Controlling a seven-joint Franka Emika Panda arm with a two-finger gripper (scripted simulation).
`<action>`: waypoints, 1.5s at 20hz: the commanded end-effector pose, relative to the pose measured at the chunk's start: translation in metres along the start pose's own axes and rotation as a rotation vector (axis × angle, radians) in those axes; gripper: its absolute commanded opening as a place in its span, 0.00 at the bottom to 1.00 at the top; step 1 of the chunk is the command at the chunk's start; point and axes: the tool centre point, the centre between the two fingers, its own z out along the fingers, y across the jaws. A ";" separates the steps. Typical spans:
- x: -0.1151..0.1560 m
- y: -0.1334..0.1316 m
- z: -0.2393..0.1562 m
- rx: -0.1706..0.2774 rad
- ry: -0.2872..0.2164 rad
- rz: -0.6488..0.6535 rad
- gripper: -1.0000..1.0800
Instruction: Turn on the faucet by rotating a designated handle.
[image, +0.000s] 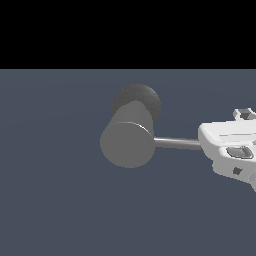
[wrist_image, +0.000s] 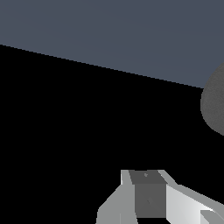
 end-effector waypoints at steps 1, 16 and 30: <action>0.005 -0.006 -0.003 0.008 0.015 -0.015 0.00; 0.026 -0.017 -0.015 0.021 0.074 -0.049 0.00; 0.073 0.003 -0.045 0.016 0.196 -0.019 0.00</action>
